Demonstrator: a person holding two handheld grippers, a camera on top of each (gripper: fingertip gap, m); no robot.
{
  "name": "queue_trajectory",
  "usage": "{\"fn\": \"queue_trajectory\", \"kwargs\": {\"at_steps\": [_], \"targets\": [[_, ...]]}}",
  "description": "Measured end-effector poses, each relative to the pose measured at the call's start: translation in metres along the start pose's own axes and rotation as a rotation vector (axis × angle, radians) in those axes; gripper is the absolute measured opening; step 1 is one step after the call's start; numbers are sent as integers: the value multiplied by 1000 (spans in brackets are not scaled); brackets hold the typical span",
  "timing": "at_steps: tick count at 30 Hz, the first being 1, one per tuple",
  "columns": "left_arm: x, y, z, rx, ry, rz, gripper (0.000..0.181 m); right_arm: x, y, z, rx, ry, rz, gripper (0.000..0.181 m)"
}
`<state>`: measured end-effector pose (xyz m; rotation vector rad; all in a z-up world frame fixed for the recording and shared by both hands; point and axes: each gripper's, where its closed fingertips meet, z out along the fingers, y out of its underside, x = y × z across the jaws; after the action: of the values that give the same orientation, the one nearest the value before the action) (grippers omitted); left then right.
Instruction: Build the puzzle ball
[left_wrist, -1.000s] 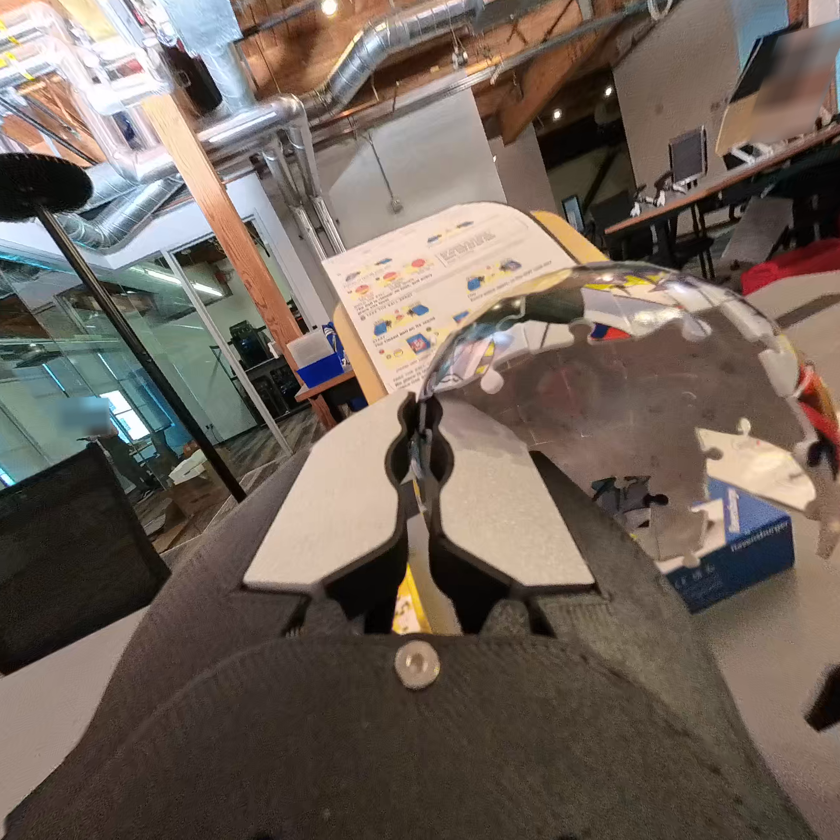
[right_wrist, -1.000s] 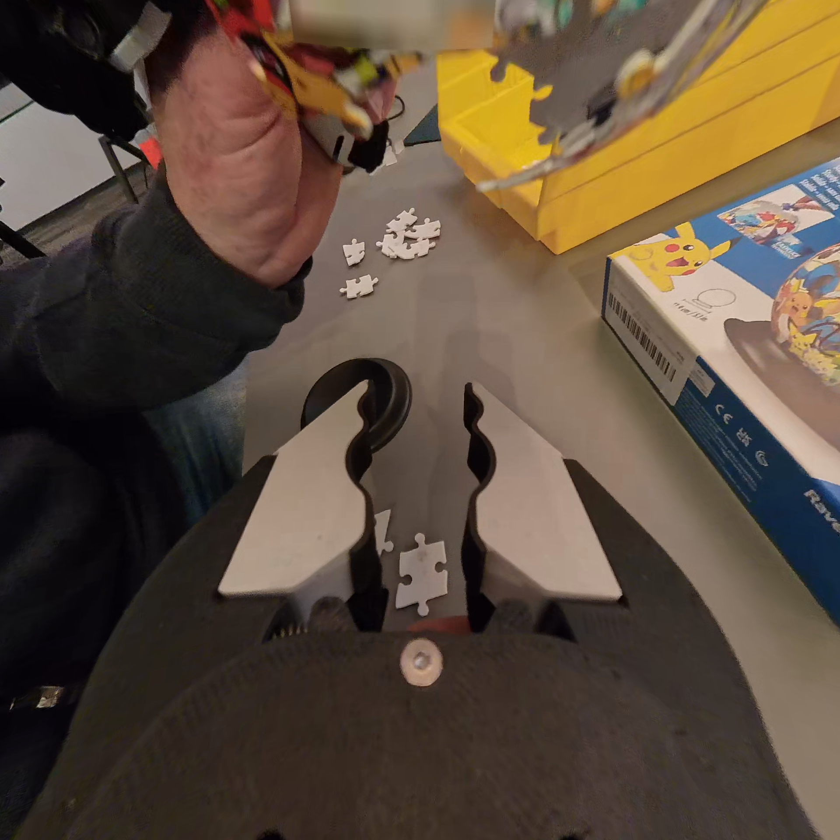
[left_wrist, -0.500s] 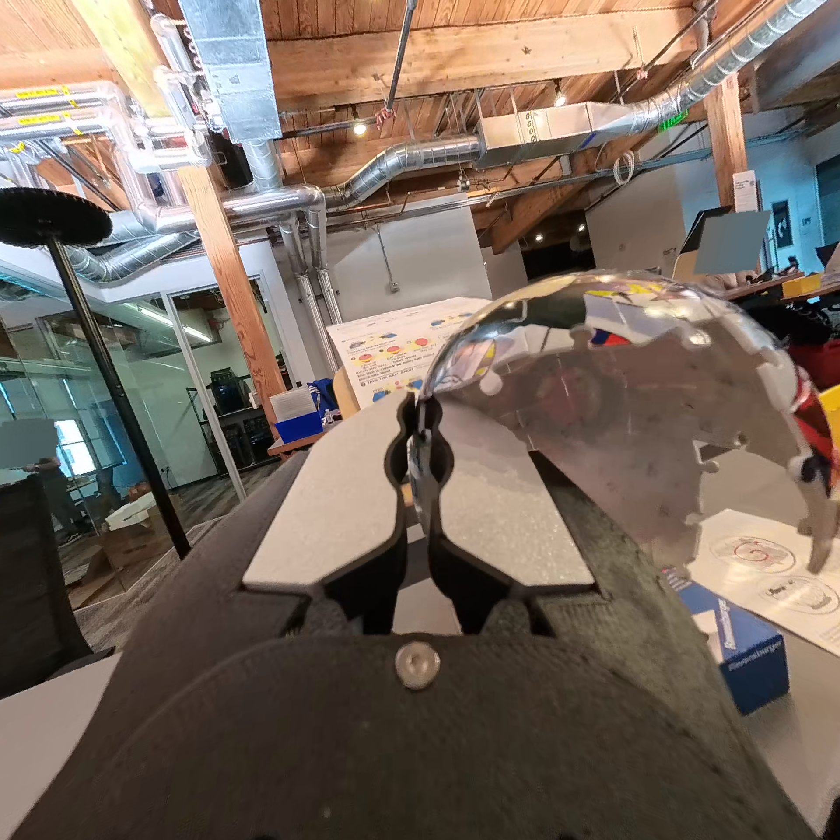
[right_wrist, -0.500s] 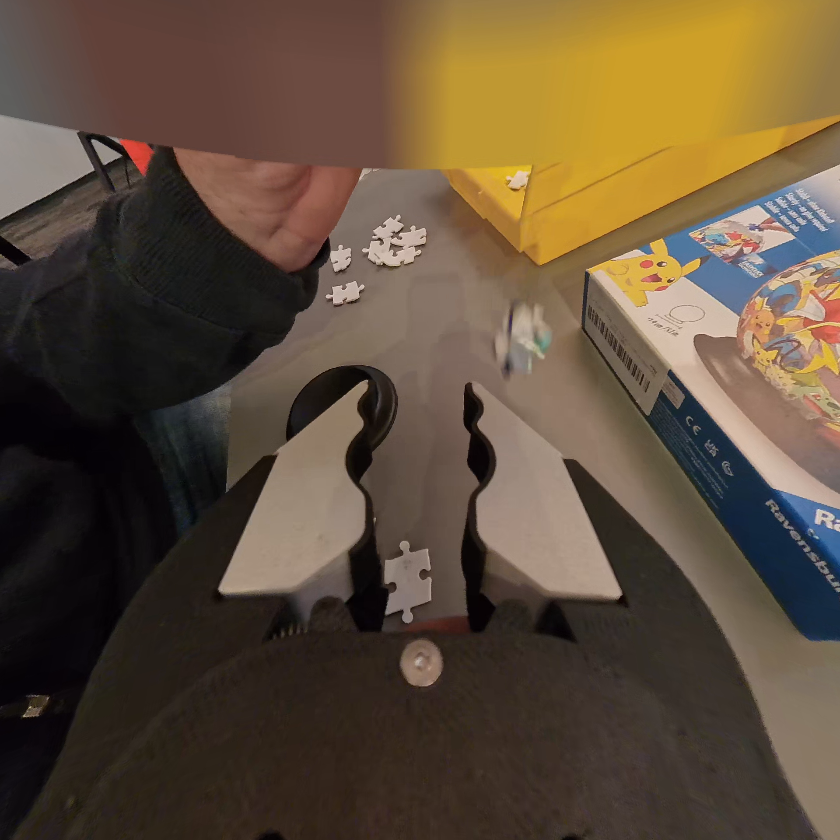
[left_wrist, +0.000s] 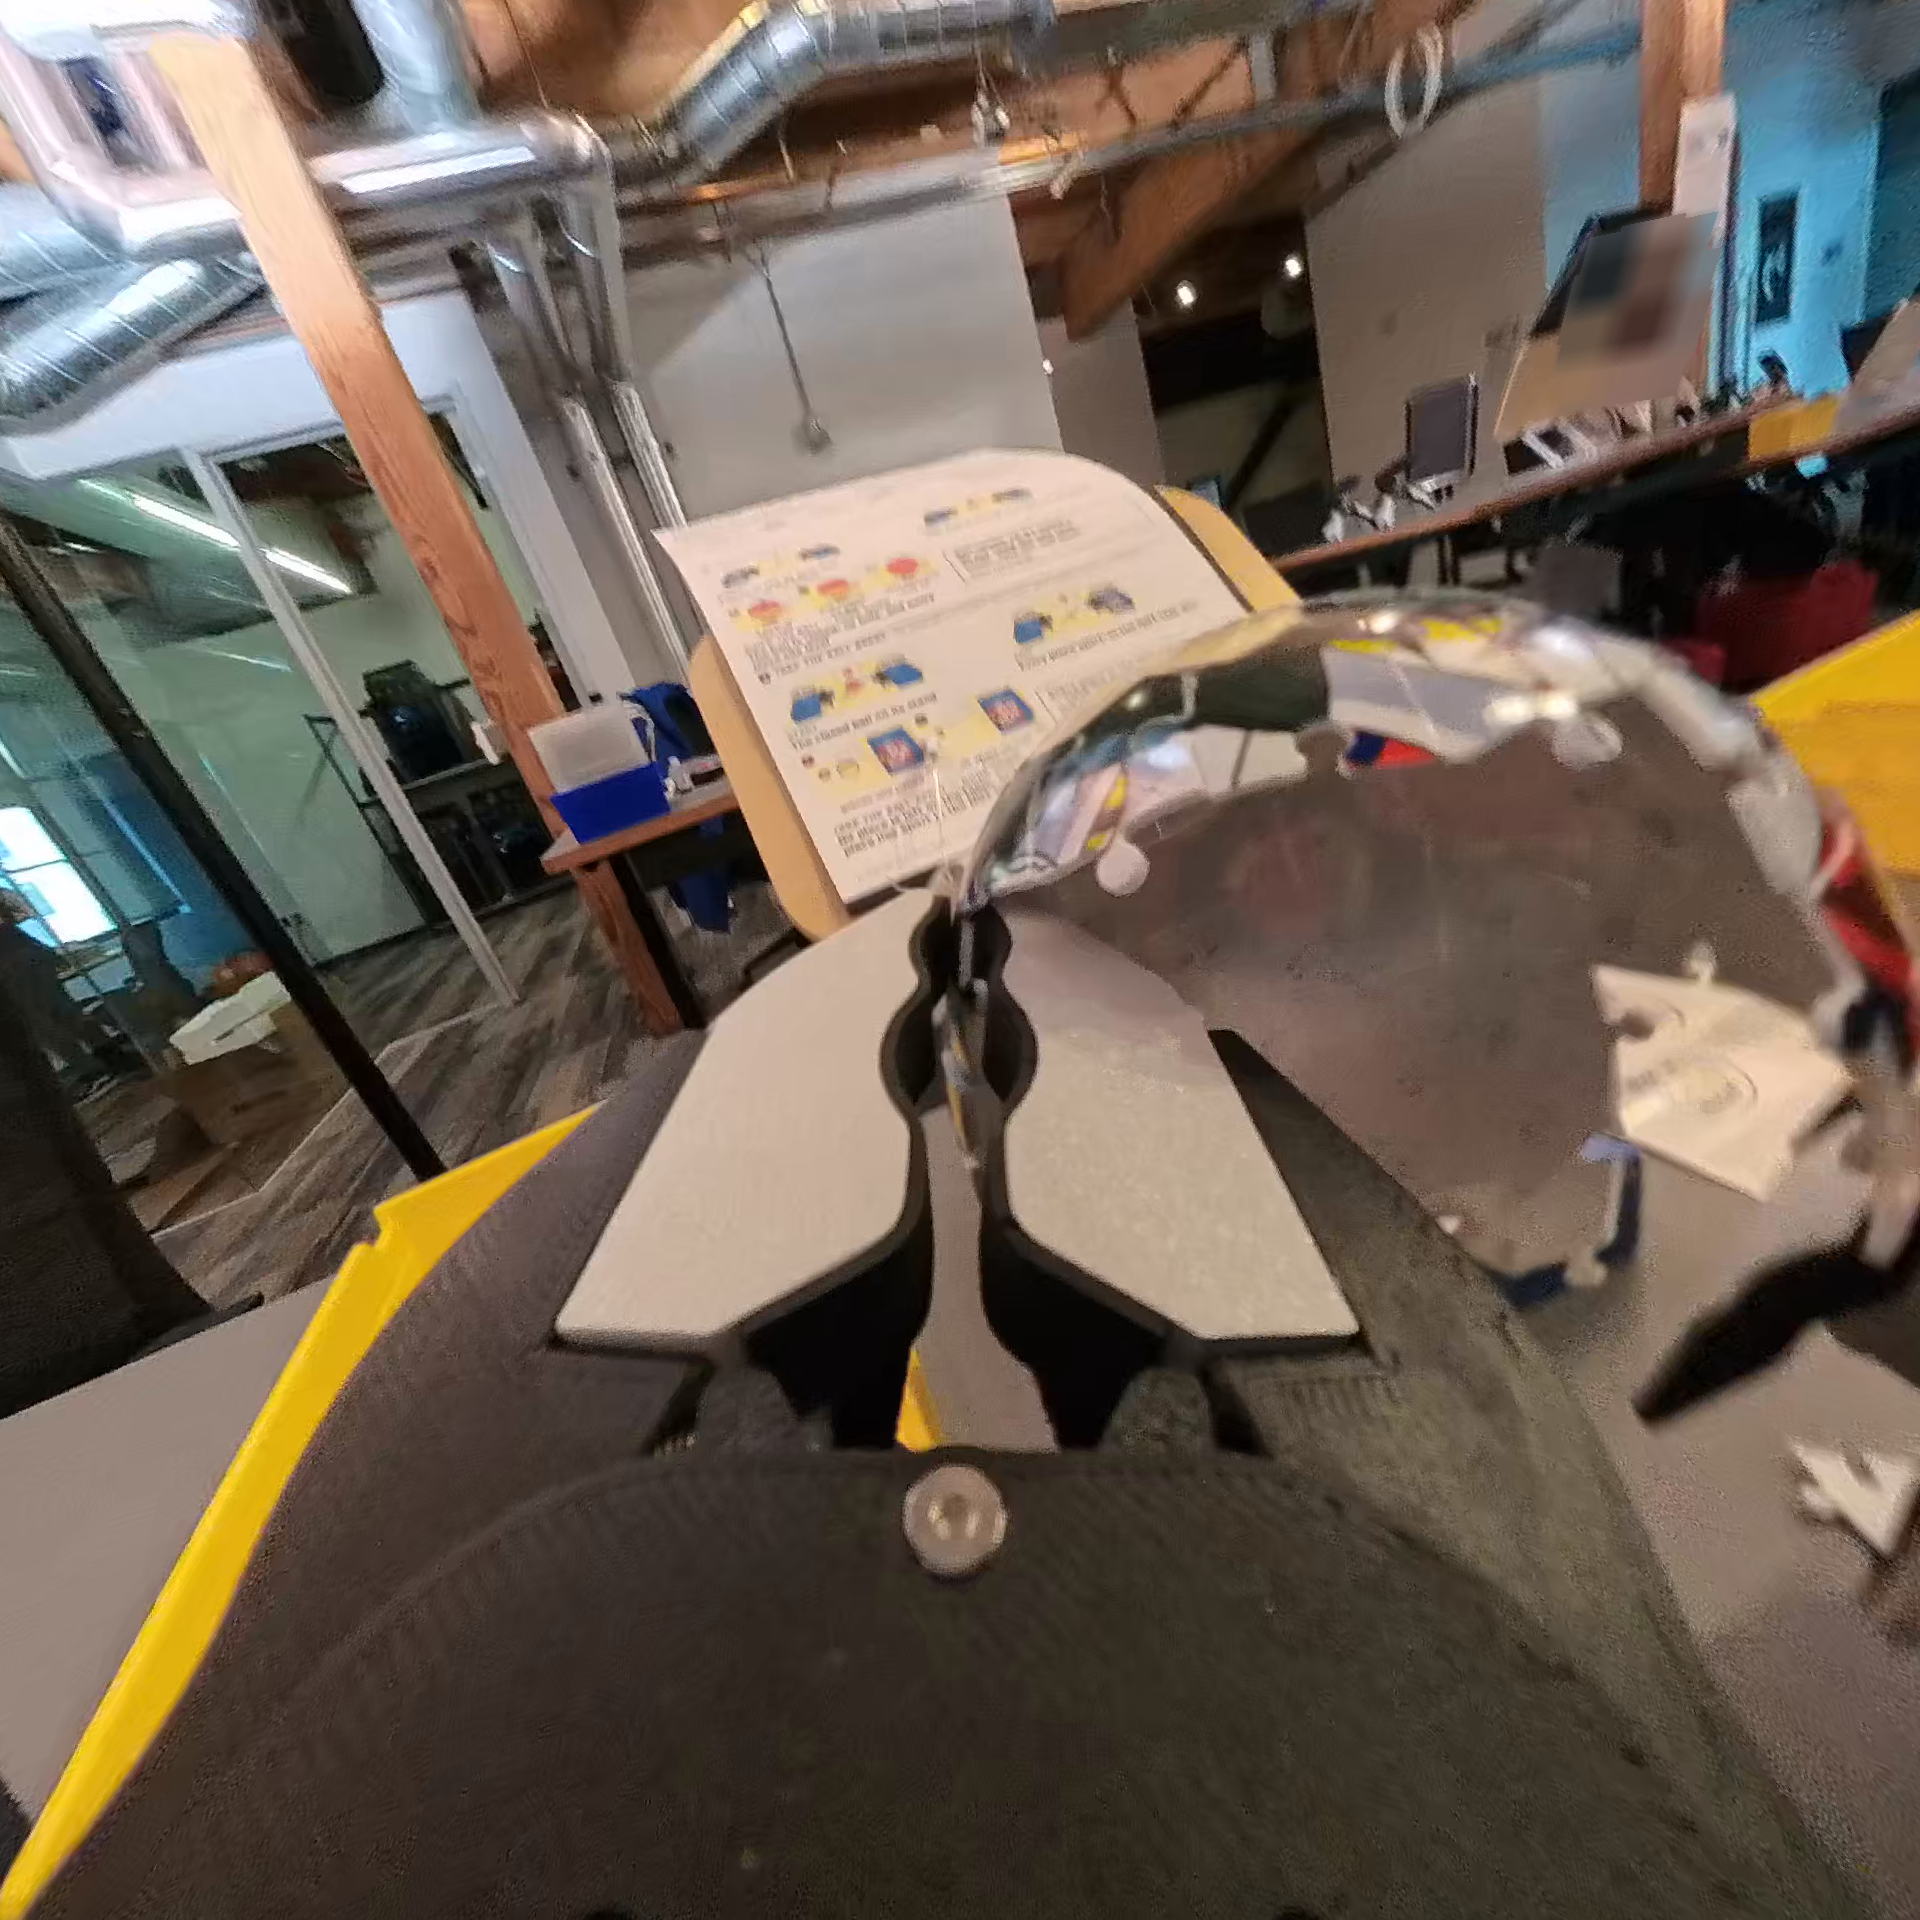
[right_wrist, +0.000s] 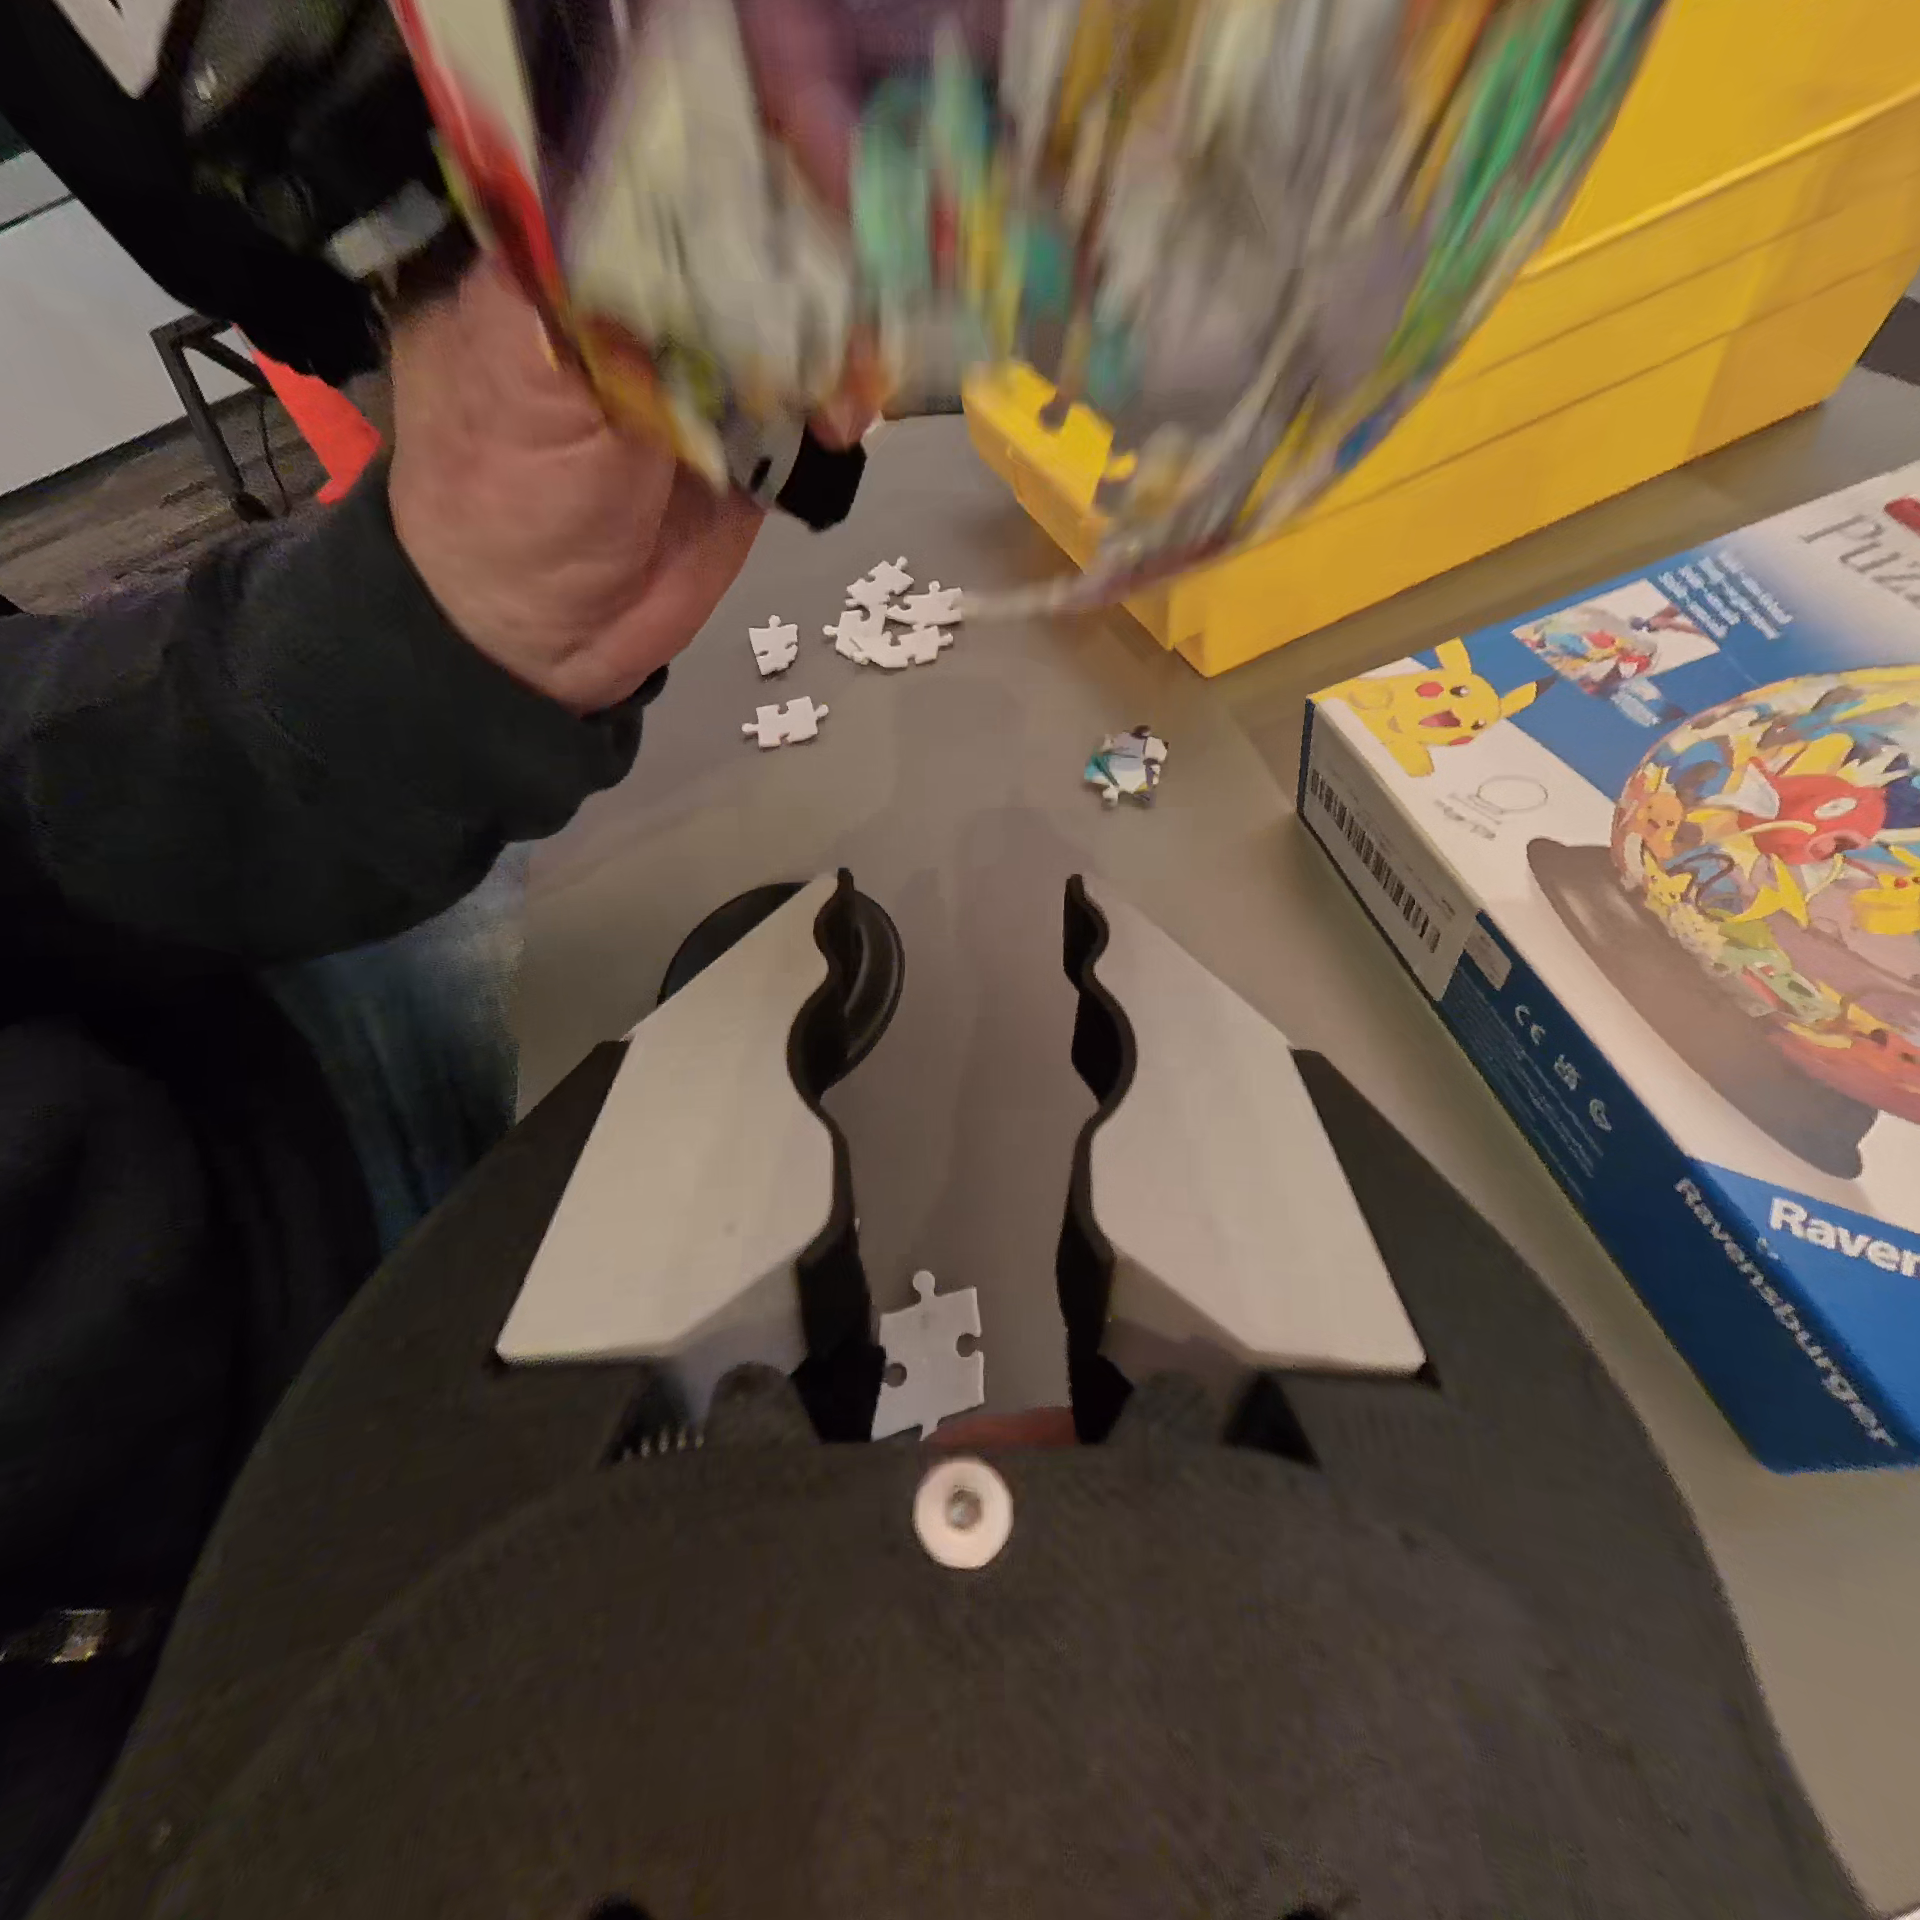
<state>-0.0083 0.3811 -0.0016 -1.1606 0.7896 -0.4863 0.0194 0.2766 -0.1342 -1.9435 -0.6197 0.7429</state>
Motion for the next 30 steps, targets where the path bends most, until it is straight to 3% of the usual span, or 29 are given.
{"fn": "queue_trajectory", "kwargs": {"at_steps": [5, 12, 18, 21, 30], "targets": [[-2, 25, -32, -132, 8, 32, 4, -2, -4, 2, -1, -5, -17, 40], [-4, 37, -65, -300, 63, 67, 3, -12, 0, 9, -14, -34, -20, 40], [13, 59, -88, -513, 196, 111, 3, -17, 10, 12, -38, -63, 2, 40], [13, 73, -99, -634, 187, 176, 3, -18, 15, 11, -44, -70, 10, 39], [37, 99, -123, -731, 160, 117, 4, -25, 32, 12, -79, -87, -2, 39]]}}
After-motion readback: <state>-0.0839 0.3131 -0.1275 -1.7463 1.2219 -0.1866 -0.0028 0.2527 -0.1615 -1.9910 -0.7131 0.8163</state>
